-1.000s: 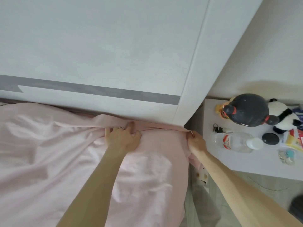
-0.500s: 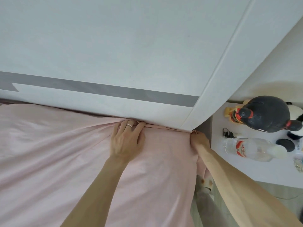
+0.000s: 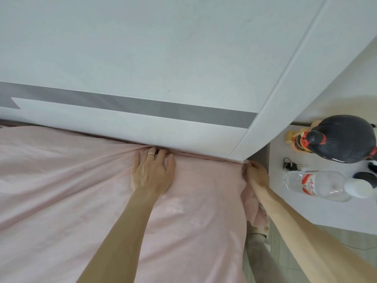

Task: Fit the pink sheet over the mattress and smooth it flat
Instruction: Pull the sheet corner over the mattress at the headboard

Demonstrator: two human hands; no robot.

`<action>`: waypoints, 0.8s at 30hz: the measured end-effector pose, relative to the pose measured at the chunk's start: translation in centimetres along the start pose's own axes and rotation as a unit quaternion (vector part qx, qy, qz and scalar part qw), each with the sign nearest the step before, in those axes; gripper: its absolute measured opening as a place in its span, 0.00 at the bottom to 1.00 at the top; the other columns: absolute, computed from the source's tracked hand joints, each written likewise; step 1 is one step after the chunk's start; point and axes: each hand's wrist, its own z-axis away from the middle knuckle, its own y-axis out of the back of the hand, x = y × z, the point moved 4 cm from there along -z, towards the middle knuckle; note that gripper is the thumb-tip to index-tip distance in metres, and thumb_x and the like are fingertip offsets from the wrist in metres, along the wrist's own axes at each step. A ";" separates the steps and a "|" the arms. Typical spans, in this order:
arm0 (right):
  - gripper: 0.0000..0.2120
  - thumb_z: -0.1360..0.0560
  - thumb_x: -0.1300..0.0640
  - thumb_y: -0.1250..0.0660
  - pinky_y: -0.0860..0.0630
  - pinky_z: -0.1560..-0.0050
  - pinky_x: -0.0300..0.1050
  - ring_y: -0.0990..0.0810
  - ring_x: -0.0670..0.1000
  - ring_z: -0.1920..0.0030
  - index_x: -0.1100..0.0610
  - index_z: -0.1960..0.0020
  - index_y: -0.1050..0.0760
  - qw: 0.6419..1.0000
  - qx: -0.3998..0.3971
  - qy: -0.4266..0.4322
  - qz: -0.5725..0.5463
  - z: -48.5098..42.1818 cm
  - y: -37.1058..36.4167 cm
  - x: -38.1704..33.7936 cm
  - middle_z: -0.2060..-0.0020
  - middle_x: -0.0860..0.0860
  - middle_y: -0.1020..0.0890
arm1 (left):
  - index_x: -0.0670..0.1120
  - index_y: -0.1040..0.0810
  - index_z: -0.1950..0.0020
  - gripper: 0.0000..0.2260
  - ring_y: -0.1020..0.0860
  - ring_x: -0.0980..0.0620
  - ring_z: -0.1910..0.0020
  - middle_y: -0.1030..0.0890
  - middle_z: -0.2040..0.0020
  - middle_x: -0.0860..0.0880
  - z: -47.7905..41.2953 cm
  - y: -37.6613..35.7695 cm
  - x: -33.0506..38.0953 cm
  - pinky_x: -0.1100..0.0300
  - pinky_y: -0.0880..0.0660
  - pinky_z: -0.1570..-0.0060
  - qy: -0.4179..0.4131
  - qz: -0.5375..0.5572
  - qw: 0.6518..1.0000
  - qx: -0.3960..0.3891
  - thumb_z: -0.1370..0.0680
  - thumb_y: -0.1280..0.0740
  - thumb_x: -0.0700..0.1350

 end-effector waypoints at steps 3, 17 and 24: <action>0.13 0.25 0.46 0.43 0.26 0.45 0.50 0.19 0.54 0.48 0.42 0.50 0.20 0.997 -0.001 0.033 -0.073 1.3 -0.1 -0.9 0.52 0.47 0.16 | 0.55 0.23 0.41 0.24 0.30 0.45 0.34 0.24 0.38 0.49 -0.4 0.3 0.3 0.48 0.47 0.28 0.014 0.000 1.000 -0.027 0.23 0.55 0.60; 0.11 0.22 0.54 0.37 0.29 0.55 0.44 0.24 0.49 0.60 0.57 0.58 0.21 0.998 0.032 0.038 -0.026 -0.4 -1.2 -1.3 0.65 0.47 0.21 | 0.50 0.20 0.37 0.18 0.23 0.47 0.40 0.18 0.43 0.51 1.7 0.5 4.0 0.49 0.33 0.32 -0.180 0.048 0.981 0.060 0.21 0.43 0.54; 0.15 0.25 0.63 0.36 0.34 0.59 0.44 0.28 0.53 0.62 0.56 0.70 0.31 0.999 0.008 -0.016 -0.029 -3.9 -2.7 0.1 0.70 0.51 0.26 | 0.45 0.19 0.41 0.17 0.21 0.45 0.44 0.18 0.45 0.47 1.2 0.3 1.8 0.47 0.30 0.35 -0.205 0.024 0.963 0.173 0.21 0.39 0.52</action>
